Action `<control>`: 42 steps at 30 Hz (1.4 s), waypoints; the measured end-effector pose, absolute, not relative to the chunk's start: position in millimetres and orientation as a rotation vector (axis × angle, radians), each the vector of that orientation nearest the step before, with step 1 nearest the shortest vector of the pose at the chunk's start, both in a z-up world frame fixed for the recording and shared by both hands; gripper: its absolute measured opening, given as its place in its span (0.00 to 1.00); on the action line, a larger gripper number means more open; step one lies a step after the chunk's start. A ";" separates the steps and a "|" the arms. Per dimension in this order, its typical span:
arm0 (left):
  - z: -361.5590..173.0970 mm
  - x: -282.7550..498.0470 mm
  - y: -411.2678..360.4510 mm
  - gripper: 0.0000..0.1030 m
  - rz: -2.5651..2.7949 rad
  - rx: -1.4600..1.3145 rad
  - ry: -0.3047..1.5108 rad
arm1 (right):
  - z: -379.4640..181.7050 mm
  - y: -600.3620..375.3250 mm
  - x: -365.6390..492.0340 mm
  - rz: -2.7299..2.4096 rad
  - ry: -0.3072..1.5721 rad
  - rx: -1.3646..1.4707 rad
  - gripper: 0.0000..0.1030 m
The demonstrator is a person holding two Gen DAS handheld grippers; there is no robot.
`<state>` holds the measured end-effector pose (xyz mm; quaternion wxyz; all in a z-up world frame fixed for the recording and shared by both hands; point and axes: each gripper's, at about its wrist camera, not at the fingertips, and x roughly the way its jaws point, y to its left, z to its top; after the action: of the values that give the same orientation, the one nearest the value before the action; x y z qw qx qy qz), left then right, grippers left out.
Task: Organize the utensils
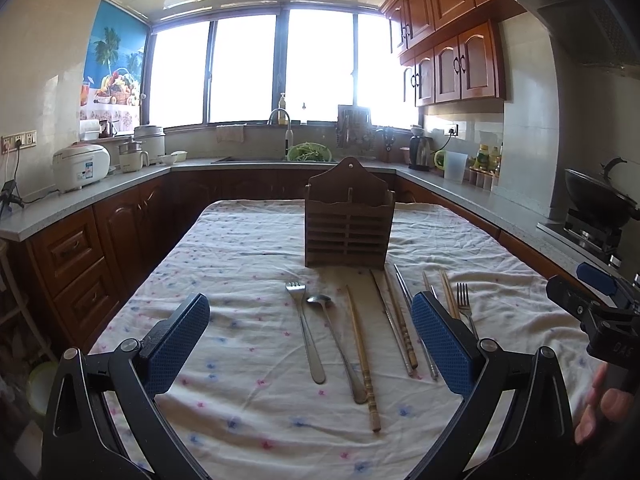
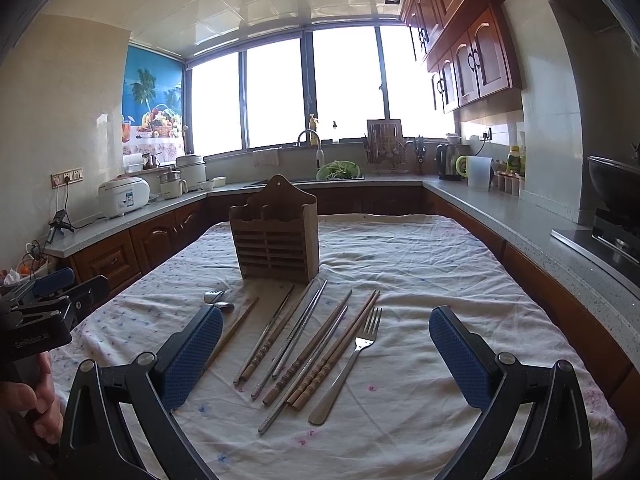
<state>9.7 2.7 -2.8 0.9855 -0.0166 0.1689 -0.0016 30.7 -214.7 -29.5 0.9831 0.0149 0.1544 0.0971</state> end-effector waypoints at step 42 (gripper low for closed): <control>-17.0 66.2 9.8 1.00 -0.068 -0.095 0.525 | -32.7 -223.7 60.9 0.177 0.395 0.054 1.00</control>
<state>66.2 9.8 -17.0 0.9641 -0.0467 0.2593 -0.0334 60.9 -223.7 -32.7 0.9763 0.0270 0.1958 0.0880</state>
